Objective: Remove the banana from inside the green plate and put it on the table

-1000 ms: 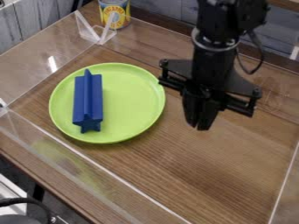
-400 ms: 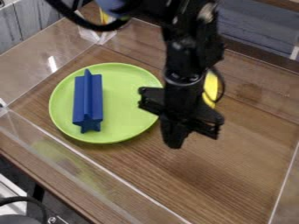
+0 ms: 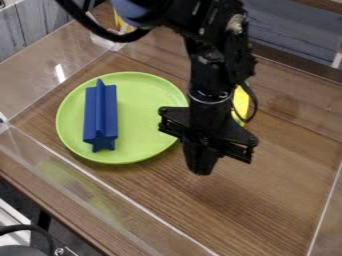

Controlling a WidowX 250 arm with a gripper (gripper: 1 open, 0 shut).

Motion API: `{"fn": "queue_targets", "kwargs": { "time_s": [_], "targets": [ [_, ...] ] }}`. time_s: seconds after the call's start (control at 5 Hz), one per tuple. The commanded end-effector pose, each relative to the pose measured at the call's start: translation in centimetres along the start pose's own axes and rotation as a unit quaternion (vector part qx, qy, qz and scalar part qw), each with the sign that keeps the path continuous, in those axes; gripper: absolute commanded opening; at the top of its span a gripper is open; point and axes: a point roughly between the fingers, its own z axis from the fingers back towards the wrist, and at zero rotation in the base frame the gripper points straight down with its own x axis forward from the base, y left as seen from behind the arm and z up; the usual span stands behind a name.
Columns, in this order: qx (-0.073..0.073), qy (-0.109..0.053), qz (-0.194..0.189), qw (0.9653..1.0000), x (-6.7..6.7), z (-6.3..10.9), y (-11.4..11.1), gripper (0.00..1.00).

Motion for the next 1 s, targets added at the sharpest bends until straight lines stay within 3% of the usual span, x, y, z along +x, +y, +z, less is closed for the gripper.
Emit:
{"fn": "queue_targets", "kwargs": {
  "time_s": [0.0, 0.2, 0.4, 0.6, 0.8],
  "targets": [
    [-0.012, -0.009, 0.006, 0.9999, 0.2, 0.5, -0.6, 1.0],
    [-0.02, -0.003, 0.018, 0.9996, -0.2, 0.1, -0.7, 0.0],
    [-0.027, 0.003, 0.015, 0.9995, -0.4, -0.4, 0.1, 0.0],
    [-0.031, 0.008, 0.013, 0.9994, -0.7, -0.6, 0.8, 1.0],
    [-0.034, 0.015, -0.032, 0.9988, -0.9, -0.7, 0.7, 1.0]
  ]
}}
